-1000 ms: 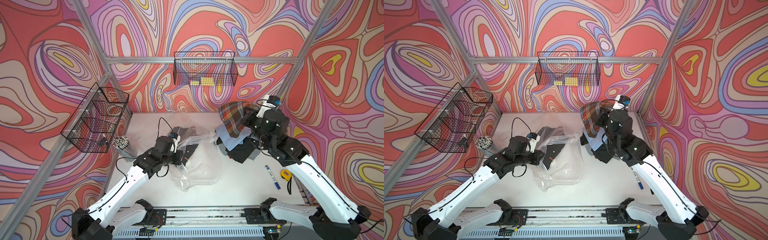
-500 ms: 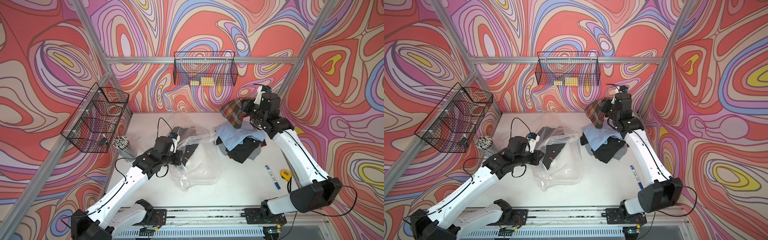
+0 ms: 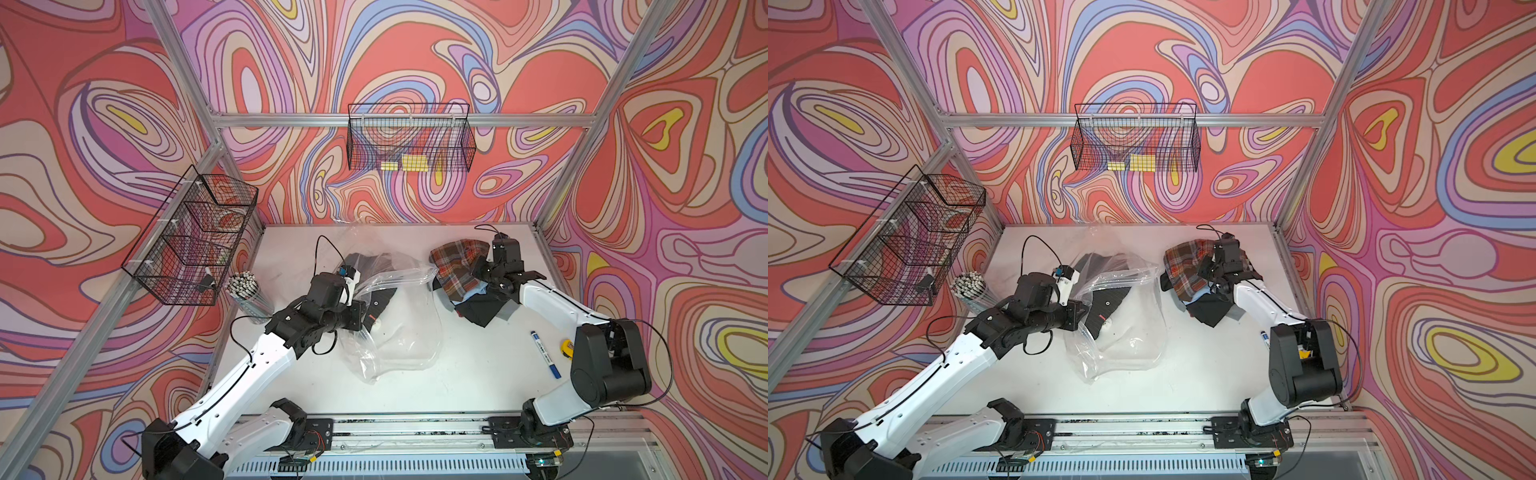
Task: Take the shirt out of the vacuum bag
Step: Place the shirt at the center of the board.
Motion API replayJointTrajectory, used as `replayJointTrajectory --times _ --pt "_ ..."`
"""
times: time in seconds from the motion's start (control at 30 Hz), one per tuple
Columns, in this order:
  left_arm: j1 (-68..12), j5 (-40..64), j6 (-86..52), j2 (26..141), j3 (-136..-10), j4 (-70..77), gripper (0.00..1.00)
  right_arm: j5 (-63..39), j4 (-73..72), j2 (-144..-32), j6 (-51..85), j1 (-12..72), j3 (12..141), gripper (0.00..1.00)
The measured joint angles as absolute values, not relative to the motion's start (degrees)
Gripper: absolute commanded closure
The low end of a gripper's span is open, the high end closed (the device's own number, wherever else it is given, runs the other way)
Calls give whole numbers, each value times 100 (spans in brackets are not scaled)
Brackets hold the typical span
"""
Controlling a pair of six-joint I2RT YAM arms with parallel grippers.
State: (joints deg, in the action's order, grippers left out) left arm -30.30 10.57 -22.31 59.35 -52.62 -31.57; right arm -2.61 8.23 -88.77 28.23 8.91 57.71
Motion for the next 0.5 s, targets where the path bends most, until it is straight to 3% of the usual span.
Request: replayJointTrajectory --times 0.23,0.33,0.4,0.5 --pt "-3030 1133 -2228 5940 -5262 -3157 100 -104 390 -8466 2851 891 5238 100" --pt "-3030 1157 -2231 5940 -5262 -3157 100 -132 10 -8523 2967 891 4786 79" --pt "-3030 1157 -2231 5940 -5262 -3157 100 -211 -226 -8525 3109 891 4482 58" --pt "-3030 1160 -2231 5940 -5262 -3157 100 -355 -353 -8466 3306 895 4237 47"
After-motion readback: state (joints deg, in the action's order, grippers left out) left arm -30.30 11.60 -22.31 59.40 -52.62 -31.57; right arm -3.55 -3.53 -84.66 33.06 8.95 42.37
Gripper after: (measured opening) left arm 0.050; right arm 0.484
